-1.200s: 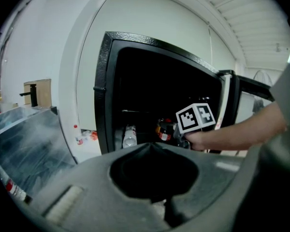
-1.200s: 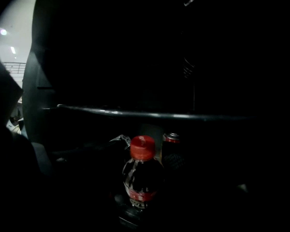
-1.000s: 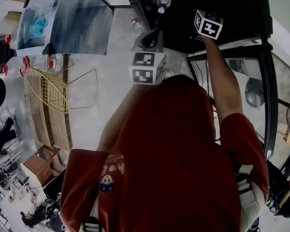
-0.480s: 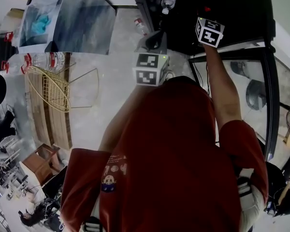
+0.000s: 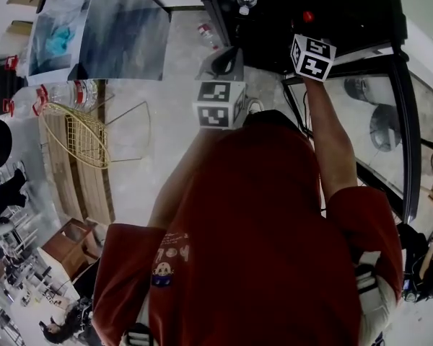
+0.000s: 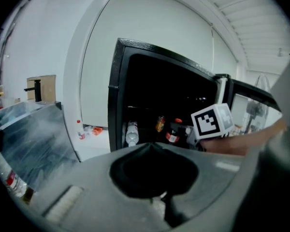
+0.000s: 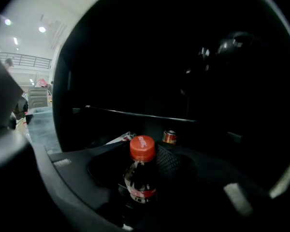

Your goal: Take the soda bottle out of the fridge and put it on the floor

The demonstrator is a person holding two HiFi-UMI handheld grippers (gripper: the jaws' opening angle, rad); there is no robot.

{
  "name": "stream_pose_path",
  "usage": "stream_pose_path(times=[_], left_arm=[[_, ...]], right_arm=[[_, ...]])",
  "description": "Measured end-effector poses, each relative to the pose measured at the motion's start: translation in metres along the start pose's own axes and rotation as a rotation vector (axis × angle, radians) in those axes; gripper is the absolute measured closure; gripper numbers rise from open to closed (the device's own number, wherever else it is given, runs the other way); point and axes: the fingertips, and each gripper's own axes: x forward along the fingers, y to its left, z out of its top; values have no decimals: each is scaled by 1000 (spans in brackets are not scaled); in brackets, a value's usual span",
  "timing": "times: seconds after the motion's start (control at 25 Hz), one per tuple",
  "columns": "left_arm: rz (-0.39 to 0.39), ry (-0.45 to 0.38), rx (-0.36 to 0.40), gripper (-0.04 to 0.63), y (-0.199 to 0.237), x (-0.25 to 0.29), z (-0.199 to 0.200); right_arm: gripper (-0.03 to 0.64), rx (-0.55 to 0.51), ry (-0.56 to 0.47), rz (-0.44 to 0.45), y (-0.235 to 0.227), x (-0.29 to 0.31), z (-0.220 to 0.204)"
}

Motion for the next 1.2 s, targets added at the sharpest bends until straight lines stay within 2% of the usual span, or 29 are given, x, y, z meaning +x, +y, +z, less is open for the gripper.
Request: stream_pose_path(times=[0.48,0.68,0.88,1.2], left_arm=[[22,24,-25,594,23,-55,-30],[43,27,-48,595,40,-87,-45],[55,20,-47,595,51,-126,-60],[110,11,-50,595,80,-189,-92]], right_arm=[[465,16,-10,60,53,-85,1],[465,39,-3,101,90,-122,-5],[465,19,4,148,134,-170,-9],[465,19,48,180,189,-241,-28]])
